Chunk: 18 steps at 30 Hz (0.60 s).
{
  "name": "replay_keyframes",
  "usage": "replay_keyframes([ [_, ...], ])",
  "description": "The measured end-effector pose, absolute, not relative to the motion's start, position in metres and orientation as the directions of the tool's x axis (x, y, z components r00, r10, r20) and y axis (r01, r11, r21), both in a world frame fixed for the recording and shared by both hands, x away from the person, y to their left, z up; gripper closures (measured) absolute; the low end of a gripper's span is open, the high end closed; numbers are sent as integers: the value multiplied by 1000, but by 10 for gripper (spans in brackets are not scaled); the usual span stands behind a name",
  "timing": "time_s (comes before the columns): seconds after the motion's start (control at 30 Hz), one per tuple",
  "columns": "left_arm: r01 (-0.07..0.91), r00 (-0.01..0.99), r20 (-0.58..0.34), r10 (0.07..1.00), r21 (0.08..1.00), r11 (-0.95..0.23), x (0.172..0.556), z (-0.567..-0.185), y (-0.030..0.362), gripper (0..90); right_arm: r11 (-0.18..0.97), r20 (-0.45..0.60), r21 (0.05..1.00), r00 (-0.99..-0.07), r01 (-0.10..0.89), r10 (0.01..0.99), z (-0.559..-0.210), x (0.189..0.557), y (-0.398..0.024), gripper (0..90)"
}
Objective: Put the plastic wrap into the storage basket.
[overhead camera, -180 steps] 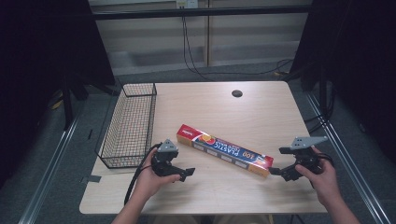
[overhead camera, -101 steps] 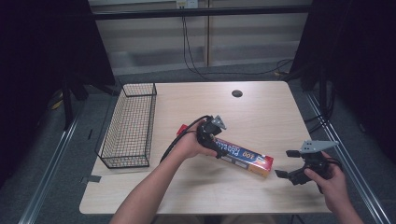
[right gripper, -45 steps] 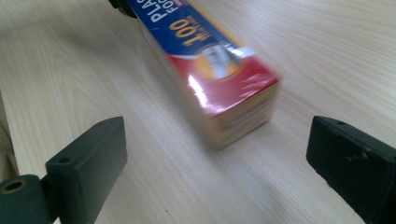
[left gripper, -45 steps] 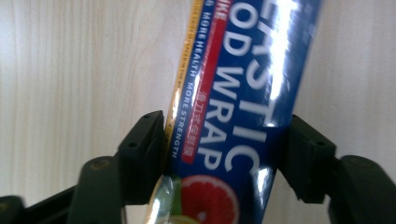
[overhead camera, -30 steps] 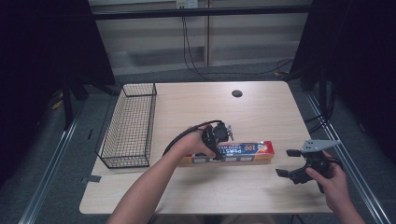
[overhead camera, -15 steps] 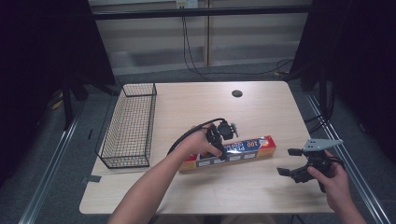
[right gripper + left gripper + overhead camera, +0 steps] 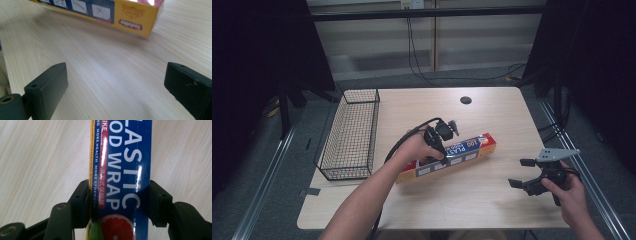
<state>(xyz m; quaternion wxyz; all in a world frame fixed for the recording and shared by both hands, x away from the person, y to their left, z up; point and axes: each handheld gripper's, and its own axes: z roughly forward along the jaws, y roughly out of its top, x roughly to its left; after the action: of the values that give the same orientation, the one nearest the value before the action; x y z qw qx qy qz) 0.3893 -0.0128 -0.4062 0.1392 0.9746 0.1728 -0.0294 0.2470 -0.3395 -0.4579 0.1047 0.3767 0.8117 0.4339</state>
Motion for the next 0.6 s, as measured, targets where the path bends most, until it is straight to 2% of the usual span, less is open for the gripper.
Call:
replay_keyframes([
  [0.6, 466, 884, -97, 457, 255, -847, 395, -375, 20, 445, 343, 160, 784, -701, 518, 695, -458, 248, -335, 47],
])
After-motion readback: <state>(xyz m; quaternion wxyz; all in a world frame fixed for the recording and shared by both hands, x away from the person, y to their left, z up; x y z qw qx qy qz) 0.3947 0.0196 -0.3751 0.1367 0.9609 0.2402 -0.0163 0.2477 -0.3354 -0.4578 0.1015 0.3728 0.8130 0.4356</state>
